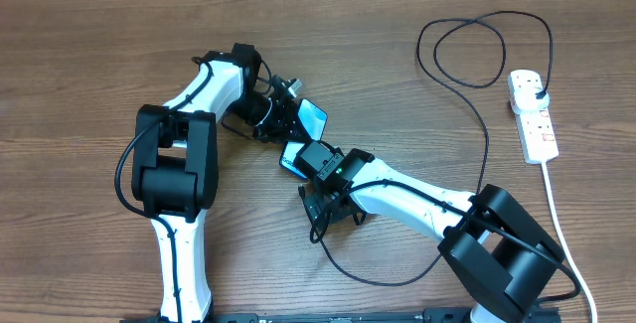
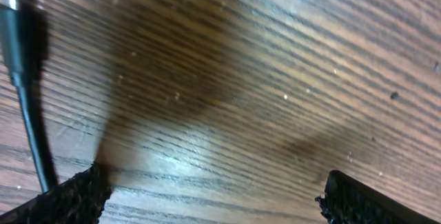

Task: Plug charger to phone and switch on socket
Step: 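Lower the right gripper over the black USB-C cable plug, then close the right gripper on the USB-C plug and lift it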

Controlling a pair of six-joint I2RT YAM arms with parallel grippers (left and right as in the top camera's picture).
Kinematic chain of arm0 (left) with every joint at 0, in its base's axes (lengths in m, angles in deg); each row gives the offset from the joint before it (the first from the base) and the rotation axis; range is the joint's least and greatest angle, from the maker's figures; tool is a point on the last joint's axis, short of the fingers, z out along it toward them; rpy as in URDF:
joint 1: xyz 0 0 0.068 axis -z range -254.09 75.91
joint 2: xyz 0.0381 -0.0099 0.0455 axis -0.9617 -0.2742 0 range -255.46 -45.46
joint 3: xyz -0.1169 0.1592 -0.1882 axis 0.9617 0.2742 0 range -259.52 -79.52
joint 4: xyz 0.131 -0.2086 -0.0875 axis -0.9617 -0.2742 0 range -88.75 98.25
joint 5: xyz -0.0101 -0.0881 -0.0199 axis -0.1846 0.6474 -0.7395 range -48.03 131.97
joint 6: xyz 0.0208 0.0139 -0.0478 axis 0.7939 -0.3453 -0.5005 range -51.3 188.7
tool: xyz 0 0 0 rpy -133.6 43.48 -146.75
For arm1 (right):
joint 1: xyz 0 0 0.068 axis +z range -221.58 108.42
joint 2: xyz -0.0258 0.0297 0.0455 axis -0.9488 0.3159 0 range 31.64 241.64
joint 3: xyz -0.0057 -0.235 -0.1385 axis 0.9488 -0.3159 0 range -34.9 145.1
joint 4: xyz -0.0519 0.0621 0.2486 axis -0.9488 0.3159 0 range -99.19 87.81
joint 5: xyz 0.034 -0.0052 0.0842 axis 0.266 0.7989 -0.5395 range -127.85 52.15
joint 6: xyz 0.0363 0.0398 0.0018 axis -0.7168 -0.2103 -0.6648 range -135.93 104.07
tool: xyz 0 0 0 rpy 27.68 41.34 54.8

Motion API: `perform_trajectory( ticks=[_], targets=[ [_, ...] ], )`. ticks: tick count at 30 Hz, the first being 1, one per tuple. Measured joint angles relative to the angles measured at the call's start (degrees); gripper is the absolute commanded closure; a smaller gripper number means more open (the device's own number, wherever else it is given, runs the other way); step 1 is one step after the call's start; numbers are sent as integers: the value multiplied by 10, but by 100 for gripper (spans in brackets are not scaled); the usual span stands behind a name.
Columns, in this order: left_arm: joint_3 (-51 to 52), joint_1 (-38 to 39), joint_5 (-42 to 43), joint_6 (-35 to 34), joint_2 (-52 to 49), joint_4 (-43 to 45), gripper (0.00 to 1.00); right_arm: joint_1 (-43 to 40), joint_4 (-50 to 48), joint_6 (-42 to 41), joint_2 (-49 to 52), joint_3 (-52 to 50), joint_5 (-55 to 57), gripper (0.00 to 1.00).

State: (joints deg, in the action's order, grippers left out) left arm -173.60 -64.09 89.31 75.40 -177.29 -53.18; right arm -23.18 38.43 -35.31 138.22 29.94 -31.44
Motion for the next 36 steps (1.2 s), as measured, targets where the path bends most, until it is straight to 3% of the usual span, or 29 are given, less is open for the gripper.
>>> perform_trajectory(
  ticks=[6, 9, 14, 21, 31, 36],
  targets=[
    [0, 0, 0, 0, 0, 0, 96, 0, -17, 23, 0, 0, 0, 0],
    [0, 0, 0, 0, 0, 1, 96, 0, -29, 44, 0, 0, 0, 9],
    [3, 0, 1, -1, 0, 9, 96, 0, 5, 63, 0, 16, -18, 12],
    [7, -13, 18, -31, 0, 41, 96, 0, -14, 30, 0, 81, -87, 39],
    [12, -143, 72, -62, -14, 75, 96, 0, -32, -45, 1, 81, -107, 55],
    [21, -155, 78, -63, -14, 80, 96, 0, -1, -45, 15, 101, -109, 62]
  ],
)
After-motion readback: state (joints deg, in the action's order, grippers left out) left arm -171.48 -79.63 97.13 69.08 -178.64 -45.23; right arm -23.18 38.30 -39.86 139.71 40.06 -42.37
